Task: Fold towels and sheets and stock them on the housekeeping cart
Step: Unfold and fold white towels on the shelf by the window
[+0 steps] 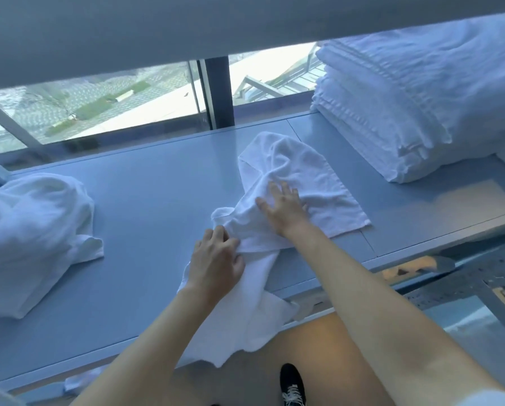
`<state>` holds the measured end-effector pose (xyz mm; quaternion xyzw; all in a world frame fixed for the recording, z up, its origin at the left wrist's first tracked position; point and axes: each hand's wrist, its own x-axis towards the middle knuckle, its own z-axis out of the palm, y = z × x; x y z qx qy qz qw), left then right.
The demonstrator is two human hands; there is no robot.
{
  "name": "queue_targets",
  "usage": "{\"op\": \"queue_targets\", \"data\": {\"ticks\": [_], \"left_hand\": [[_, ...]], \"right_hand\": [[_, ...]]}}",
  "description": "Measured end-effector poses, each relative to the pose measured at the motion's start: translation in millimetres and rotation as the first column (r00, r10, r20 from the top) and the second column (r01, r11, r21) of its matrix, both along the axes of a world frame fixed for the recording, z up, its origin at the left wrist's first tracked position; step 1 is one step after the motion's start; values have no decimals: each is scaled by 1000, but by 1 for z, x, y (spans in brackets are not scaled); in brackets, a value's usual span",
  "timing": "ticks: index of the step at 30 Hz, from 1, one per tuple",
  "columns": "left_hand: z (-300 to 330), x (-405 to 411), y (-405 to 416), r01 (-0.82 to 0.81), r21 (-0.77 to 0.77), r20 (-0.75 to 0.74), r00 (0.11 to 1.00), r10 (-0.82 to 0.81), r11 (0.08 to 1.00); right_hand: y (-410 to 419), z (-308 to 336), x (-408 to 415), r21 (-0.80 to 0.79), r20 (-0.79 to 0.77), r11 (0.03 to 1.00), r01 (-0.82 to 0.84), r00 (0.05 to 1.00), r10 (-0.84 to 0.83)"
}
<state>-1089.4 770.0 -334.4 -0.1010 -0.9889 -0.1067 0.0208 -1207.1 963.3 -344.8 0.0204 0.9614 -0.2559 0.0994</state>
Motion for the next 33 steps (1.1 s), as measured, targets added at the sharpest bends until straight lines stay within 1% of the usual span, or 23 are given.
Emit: {"op": "queue_targets", "data": {"ticks": [1,3,5,8,12,14,16,18,19,21,23,25,29,32,33], "left_hand": [[-1,5,-5,8,16,-36,999,-7,1000],[-2,13,-16,10,87,-124,992,0,996],[1,17,-28,-8,141,-191,981,35,990],[7,14,-46,-72,197,-179,978,108,978],[6,-4,-71,-109,231,-141,979,144,967],[0,-16,-83,-119,221,-100,985,144,968],[-12,-24,-92,-171,192,0,985,174,966],[-27,-24,-97,-224,116,109,971,212,968],[-33,-21,-98,-230,92,136,967,217,969],[-42,-11,-98,-207,123,145,971,189,971],[-49,2,-96,-163,150,118,982,146,975],[-56,13,-97,-126,141,92,989,113,982],[-59,24,-104,-41,167,78,997,28,985],[-56,31,-114,8,206,56,998,-20,979],[-55,33,-119,29,242,46,998,-41,970]], "right_hand": [[-10,-7,0,47,37,998,-29,999,27],[-28,-21,7,169,30,979,-118,993,115],[-45,-30,19,177,-37,964,-200,977,210],[-68,-38,38,115,-116,919,-377,914,389],[-85,-38,64,121,-166,780,-614,762,626],[-81,-38,77,111,-200,723,-681,698,688],[-68,-38,87,37,-222,724,-689,700,678],[-49,-37,94,-44,-248,756,-653,740,625],[-39,-38,95,-71,-266,776,-627,761,591],[-20,-39,96,-87,-287,819,-568,801,525],[-4,-41,92,-48,-266,859,-510,835,481],[8,-42,85,16,-233,880,-475,854,465],[24,-42,70,140,-184,852,-504,832,523],[34,-38,57,208,-194,827,-523,806,559],[36,-37,53,226,-200,824,-519,804,561]]}}
